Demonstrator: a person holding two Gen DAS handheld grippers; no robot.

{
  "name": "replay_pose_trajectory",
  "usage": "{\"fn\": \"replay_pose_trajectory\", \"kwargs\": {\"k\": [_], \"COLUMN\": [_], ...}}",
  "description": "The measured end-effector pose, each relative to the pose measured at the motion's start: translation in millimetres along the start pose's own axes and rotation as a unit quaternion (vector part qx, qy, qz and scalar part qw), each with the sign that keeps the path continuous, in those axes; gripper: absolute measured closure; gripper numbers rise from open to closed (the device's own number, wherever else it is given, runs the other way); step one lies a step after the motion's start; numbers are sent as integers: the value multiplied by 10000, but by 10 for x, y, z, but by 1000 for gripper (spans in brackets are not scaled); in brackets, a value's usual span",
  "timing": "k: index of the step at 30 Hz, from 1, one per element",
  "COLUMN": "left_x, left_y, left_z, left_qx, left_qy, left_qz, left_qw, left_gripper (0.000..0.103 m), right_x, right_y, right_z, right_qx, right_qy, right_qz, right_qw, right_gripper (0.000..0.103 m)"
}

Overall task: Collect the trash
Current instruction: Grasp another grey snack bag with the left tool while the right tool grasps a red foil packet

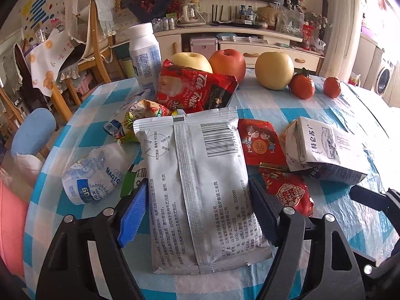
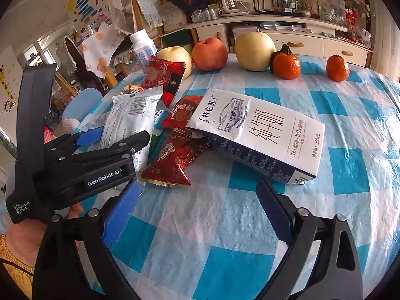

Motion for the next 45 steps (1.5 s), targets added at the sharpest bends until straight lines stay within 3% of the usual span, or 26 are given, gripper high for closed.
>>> {"fn": "replay_pose_trajectory", "kwargs": {"k": [1,9,18,25,34,45], "left_x": [3,16,-19,-48,-50,-89], "left_y": [27,249,399,482,574,692], "left_z": [-39,-321,-555,-642,-782,-976], "left_qx": [-21,-11,7,-22,-97,-194], "left_qy": [60,294,379,373,503,710], "left_qz": [22,210,335,418,471,559], "left_qw": [10000,9993,9987,9984,9976,9957], "left_gripper": [26,26,26,26,26,26], "right_x": [1,33,111,189,197,187], "right_y": [-25,-202,-333,-432,-461,-370], "right_z": [-22,-145,-234,-306,-390,-451], "right_qx": [30,193,92,-207,-600,-577], "right_qy": [25,57,109,282,573,568], "right_qz": [-28,-95,4,-47,-37,97], "right_qw": [10000,9998,9999,9994,9965,9967], "right_gripper": [20,33,35,57,63,73]}}
Point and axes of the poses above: each gripper's, at about its wrist camera, not at the fingertips, and y roughly against the way its jaws point, z to its right, x to its top, the point moved 2 cm from there along -y, roughly the way its jaws point, and after that the axes turned 1 degree about -z, right-handed, at the moved point
